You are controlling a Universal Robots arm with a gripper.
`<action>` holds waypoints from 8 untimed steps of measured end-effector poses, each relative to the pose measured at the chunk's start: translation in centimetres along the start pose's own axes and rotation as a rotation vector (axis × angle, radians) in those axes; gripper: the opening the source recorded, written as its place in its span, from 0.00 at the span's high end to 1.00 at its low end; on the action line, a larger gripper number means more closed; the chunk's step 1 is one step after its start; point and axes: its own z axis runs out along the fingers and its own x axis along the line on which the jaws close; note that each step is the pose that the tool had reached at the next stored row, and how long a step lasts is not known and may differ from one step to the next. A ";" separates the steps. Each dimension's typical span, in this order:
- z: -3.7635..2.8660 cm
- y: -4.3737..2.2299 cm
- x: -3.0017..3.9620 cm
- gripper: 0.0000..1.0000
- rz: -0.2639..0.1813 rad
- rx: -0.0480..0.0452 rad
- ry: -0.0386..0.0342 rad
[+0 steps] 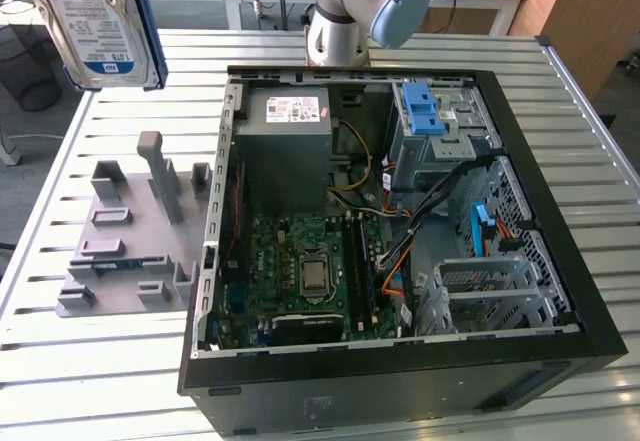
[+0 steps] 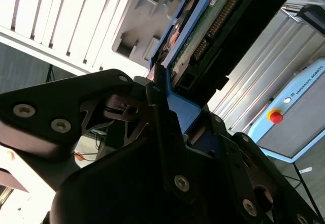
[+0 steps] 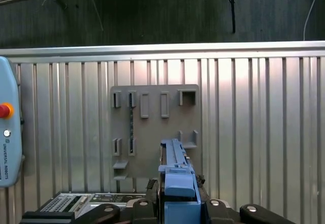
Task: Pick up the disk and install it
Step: 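Pick up the disk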
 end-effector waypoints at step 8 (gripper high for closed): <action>0.05 -0.19 1.90 0.64 0.000 0.0000 0.0001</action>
